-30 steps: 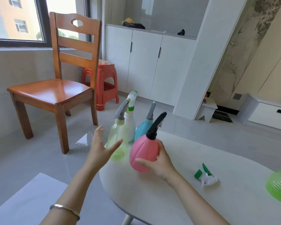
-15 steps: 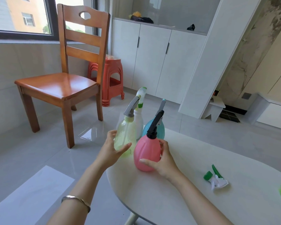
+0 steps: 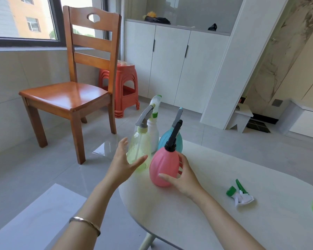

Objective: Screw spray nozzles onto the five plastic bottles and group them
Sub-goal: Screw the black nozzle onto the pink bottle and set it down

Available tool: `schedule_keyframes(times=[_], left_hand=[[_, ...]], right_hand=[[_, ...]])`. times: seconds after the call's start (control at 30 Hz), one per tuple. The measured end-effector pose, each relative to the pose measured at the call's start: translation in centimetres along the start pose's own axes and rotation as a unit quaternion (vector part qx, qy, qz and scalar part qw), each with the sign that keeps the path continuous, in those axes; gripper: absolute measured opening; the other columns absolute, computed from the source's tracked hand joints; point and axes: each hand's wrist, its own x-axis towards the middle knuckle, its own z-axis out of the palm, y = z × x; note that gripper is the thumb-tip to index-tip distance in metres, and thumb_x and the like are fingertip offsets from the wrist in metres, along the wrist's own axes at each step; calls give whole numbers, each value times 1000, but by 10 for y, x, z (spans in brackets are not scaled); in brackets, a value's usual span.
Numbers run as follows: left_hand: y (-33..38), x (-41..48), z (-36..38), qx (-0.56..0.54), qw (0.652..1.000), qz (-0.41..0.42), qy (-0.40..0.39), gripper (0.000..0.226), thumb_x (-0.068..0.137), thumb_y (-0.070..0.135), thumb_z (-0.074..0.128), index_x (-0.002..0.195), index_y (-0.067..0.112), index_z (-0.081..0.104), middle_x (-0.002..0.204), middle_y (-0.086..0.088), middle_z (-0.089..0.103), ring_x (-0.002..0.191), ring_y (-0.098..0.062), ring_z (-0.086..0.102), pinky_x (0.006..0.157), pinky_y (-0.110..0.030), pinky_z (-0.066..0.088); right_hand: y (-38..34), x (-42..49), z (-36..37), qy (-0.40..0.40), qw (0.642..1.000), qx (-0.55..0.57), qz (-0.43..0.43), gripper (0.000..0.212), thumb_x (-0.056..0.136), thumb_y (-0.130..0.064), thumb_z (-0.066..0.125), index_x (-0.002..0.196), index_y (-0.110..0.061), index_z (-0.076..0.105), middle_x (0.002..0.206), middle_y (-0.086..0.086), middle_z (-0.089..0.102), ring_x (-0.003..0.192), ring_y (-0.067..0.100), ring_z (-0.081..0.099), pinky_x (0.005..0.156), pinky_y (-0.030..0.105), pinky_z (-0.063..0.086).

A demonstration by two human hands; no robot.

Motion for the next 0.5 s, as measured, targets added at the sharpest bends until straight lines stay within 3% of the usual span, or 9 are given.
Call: schedule_keyframes(times=[0.07,0.17,0.3,0.4,0.5], left_hand=[[18,-9,-4,-4,998,34,46,97,72,49,73,148,19,21,153,-3,32,139,-22,34,110,-39,34],[51,-27,-10,-21,982,109,154,89,71,51,68,144,14,31,144,-5,41,132,-17,39,109,-33,34],[92,-50,-3,5,930,247,272,62,80,42,72,126,7,49,118,3,50,101,-8,47,92,-13,38],[114,-64,20,6,931,297,210,51,77,41,66,117,13,53,107,11,51,88,-3,46,81,-13,40],[124,-71,51,72,936,326,113,52,76,42,71,116,13,57,104,9,56,92,3,46,85,-17,43]], right_hand=[[-1,-3,-4,9,1000,4,-2,95,67,-27,85,142,-28,27,141,-8,38,129,10,40,106,27,36],[-6,-10,-12,13,1000,2,-6,98,67,-33,83,144,-29,23,147,-8,33,130,7,35,102,22,31],[-13,-23,-31,13,1000,-3,-29,93,68,-42,81,143,-31,27,149,-12,32,133,6,33,105,25,31],[-13,-38,-55,34,998,-27,-53,83,70,-43,78,140,-33,34,146,-15,35,135,4,32,110,27,30],[-5,-56,-86,69,992,-76,-75,72,75,-34,77,136,-31,39,141,-17,40,133,0,34,107,19,28]])
